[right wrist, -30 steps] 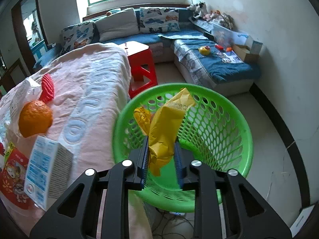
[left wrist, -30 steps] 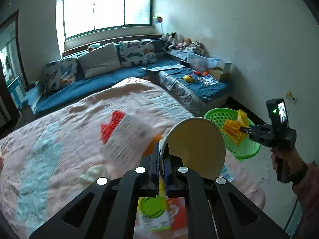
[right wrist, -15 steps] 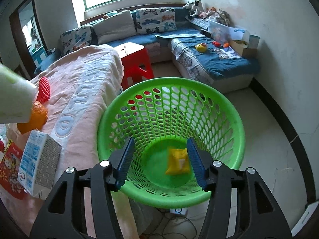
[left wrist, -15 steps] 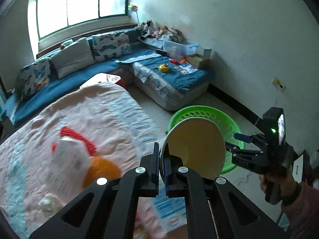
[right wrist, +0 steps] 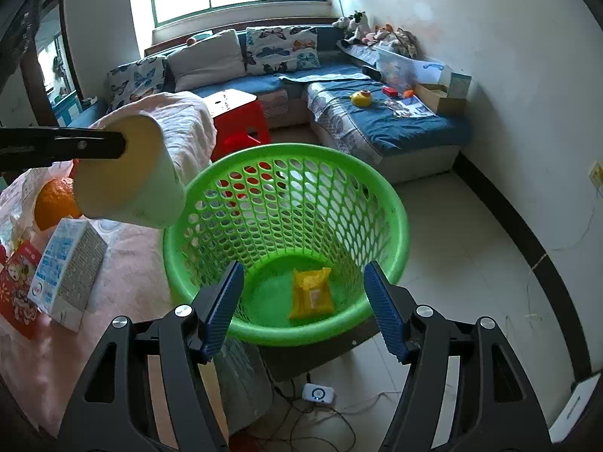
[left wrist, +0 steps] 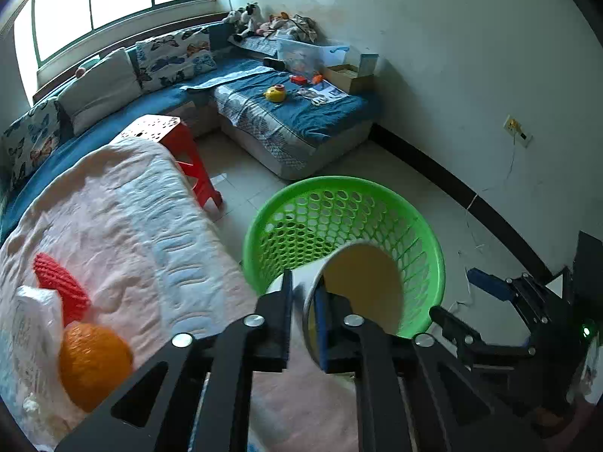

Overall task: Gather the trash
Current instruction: 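Drop the white paper cup into the green basket with the left gripper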

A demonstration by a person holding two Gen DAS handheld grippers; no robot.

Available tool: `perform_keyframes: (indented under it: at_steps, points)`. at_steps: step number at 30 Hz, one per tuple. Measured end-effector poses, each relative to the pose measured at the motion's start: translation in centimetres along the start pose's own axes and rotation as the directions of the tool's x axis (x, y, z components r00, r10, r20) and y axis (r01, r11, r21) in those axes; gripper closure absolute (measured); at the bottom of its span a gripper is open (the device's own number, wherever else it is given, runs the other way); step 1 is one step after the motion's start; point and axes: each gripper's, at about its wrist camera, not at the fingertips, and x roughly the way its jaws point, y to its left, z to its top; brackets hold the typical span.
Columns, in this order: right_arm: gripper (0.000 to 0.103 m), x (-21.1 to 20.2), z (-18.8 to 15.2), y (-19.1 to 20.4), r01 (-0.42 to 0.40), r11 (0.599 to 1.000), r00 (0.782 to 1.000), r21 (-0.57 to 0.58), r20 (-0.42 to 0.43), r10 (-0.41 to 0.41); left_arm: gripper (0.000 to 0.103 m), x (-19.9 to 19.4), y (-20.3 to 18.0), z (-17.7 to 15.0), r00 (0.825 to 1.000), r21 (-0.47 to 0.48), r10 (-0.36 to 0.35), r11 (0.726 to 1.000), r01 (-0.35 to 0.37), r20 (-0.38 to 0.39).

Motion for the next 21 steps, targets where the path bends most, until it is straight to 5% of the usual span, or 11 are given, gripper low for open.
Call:
perform_keyframes:
  at_steps: [4, 8, 21]
  points:
    - [0.036, -0.4, -0.6, -0.5, 0.0, 1.0, 1.0, 0.013, 0.0, 0.0, 0.08, 1.0, -1.1, 0.2, 0.999, -0.004, -0.036, 0.999, 0.035, -0.011]
    - [0.036, -0.9, -1.1, -0.9, 0.013, 1.0, 1.0, 0.012, 0.0, -0.013, 0.056, 0.9, -1.7, 0.2, 1.0, 0.005, -0.031, 1.0, 0.031, -0.001]
    - [0.023, -4.4, -1.3, 2.7, -0.076, 0.997, 0.995, -0.023, 0.066, 0.077, 0.039, -8.0, 1.6, -3.4, 0.987, -0.049, 0.058, 0.998, -0.051, 0.153]
